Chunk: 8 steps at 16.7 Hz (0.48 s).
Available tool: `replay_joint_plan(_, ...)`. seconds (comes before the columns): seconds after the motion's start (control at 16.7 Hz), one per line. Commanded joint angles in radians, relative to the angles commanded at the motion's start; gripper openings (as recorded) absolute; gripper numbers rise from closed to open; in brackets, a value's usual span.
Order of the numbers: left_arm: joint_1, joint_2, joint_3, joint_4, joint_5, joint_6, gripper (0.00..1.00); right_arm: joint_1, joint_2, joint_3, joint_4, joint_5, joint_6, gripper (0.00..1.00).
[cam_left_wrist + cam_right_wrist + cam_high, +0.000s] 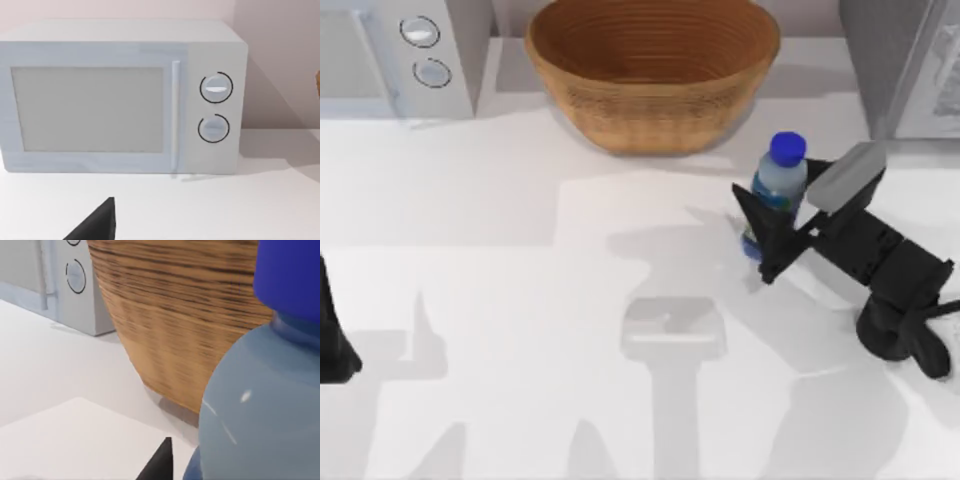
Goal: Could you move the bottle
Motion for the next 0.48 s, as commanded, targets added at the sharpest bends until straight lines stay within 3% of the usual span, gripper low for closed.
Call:
replay_joint_plan(0.36,0.0,0.0,0.0,0.0,0.0,0.0,1.0,0.0,0.0,0.0,0.0,0.0,0.0,0.02)
replay_joint_plan(0.48,0.0,0.0,0.0,0.0,0.0,0.0,1.0,0.0,0.0,0.0,0.0,0.0,0.0,0.0)
